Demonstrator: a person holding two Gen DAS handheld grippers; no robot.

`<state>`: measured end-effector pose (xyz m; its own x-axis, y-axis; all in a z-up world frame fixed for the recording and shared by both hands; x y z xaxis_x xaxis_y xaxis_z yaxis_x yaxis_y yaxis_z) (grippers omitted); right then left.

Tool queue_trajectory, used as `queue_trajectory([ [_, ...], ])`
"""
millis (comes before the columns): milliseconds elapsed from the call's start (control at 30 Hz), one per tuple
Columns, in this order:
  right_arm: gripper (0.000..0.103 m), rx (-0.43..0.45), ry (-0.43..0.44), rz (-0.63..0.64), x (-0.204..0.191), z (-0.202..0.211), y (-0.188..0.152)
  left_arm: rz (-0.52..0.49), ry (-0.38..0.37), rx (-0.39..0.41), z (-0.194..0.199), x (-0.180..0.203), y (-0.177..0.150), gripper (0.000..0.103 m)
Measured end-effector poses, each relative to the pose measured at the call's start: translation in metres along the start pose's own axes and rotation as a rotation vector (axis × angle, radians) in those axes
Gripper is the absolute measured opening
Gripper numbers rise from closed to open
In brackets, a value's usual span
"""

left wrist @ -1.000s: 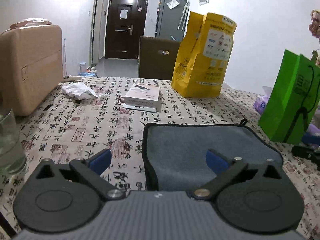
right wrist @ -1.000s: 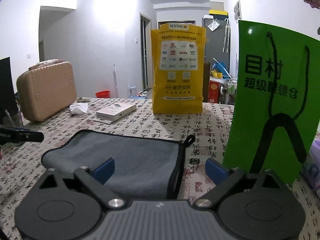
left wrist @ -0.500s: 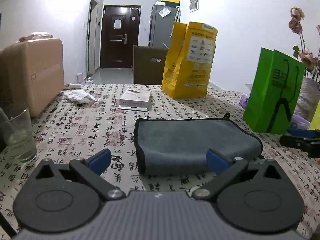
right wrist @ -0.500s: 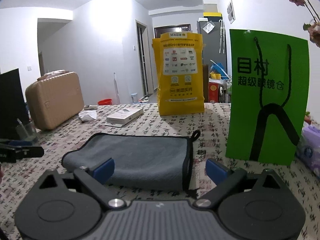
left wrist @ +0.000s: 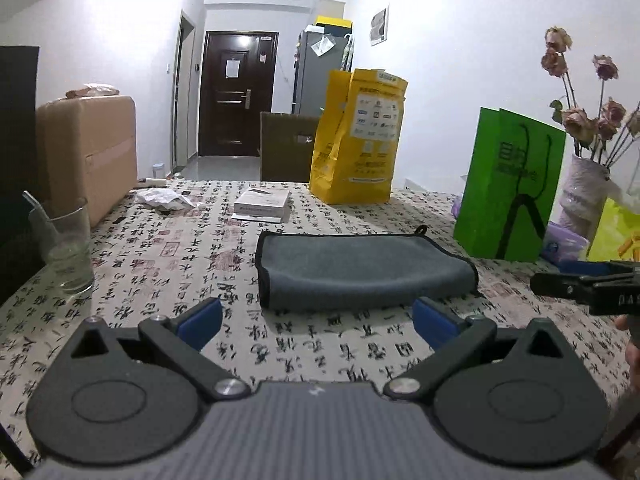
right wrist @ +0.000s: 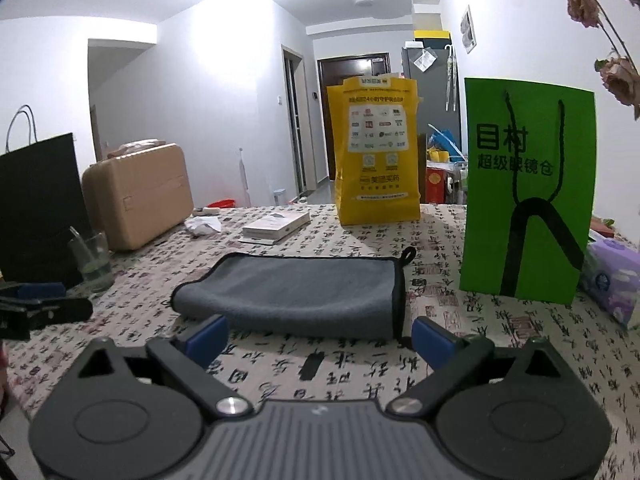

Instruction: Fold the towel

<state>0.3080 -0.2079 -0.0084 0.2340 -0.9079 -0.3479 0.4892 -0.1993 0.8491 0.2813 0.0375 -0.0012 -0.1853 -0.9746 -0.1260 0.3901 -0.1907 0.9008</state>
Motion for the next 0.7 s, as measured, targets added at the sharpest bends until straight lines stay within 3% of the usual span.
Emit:
queue_trajectory([
  [267, 0.099, 0.012, 0.017, 0.029, -0.014, 0.026, -0.019, 0.054, 0.041, 0.015, 0.02, -0.004, -0.01, 0.103],
  [700, 0.099, 0.032, -0.023, 0.014, -0.01, 0.058, -0.048, 0.012, 0.057, 0.043, 0.047, 0.006, -0.03, 0.103],
])
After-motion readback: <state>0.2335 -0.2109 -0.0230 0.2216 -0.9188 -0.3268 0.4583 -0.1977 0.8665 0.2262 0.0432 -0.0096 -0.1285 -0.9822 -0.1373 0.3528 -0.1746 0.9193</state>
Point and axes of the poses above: each gripper's, at about its wrist camera, not at the fingertips, and z roughly against the way its jaws point, x to its right, y to its top, the point moved 8 cm from there along -z, roughly the way its jaws point, and after that the axes turned 13 degrees about -z, right-handed, at the moved point
